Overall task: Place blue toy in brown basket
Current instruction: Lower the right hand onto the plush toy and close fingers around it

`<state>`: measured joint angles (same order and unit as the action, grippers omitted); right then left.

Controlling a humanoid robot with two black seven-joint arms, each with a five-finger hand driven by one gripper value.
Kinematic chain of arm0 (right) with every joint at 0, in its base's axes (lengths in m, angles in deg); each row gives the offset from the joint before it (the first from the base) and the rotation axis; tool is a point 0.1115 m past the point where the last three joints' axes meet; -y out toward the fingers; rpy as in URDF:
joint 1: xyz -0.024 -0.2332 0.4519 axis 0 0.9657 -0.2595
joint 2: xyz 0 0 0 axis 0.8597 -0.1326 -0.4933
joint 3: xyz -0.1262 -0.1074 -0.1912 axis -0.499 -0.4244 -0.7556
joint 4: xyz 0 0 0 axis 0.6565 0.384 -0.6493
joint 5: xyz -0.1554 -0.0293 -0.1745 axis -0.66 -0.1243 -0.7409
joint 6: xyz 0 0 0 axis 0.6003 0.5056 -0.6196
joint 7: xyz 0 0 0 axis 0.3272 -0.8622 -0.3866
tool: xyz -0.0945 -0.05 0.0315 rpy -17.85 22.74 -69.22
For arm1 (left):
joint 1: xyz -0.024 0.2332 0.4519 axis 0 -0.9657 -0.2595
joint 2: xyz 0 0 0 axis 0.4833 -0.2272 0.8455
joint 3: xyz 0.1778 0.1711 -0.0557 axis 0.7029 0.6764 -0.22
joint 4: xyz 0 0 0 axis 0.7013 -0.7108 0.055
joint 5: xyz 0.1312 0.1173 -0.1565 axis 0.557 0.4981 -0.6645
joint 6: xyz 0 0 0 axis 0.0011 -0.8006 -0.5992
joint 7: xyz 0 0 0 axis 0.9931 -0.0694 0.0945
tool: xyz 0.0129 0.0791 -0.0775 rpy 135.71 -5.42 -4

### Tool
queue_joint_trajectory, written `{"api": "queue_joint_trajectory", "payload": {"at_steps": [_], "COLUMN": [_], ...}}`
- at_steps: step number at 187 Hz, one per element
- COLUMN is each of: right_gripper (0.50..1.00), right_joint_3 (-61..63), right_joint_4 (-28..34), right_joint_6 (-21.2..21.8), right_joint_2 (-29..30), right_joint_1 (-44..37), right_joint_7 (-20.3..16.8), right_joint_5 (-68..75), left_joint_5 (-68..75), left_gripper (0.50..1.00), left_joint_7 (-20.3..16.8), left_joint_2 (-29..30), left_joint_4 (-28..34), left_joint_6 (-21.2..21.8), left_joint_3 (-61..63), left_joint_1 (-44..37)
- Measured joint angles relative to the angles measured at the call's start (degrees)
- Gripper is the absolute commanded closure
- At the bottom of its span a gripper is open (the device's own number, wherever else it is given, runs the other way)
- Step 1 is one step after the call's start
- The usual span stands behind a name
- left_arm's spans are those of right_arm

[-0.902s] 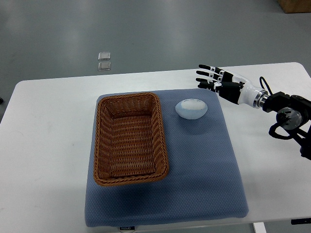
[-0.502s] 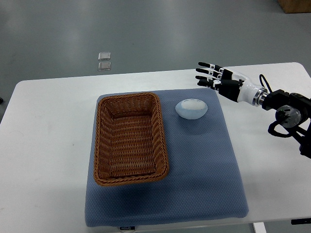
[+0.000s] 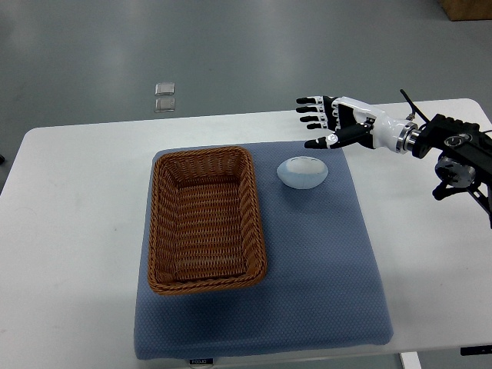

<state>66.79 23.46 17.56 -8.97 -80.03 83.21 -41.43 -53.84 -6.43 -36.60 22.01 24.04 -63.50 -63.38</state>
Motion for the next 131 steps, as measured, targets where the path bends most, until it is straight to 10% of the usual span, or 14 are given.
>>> {"api": "queue_joint_trajectory", "payload": {"at_steps": [65, 131], "right_gripper": [0.609, 0.634], "right_joint_3": [-1.4, -13.1], "right_joint_4": [0.9, 0.1], "right_joint_6": [-1.1, -11.2], "right_joint_2": [0.3, 1.6], "right_joint_1": [-3.1, -4.8], "right_joint_7": [2.8, 2.9], "right_joint_5": [-22.8, -25.3], "left_joint_5": [0.0, 0.0], "left_gripper": [0.500, 0.500], "left_joint_7": [0.0, 0.0], "left_joint_2": [0.0, 0.0], "left_joint_4": [0.2, 0.1], "left_joint_6": [0.0, 0.0], "left_joint_3": [0.1, 0.1], "left_joint_1": [0.0, 0.0]}}
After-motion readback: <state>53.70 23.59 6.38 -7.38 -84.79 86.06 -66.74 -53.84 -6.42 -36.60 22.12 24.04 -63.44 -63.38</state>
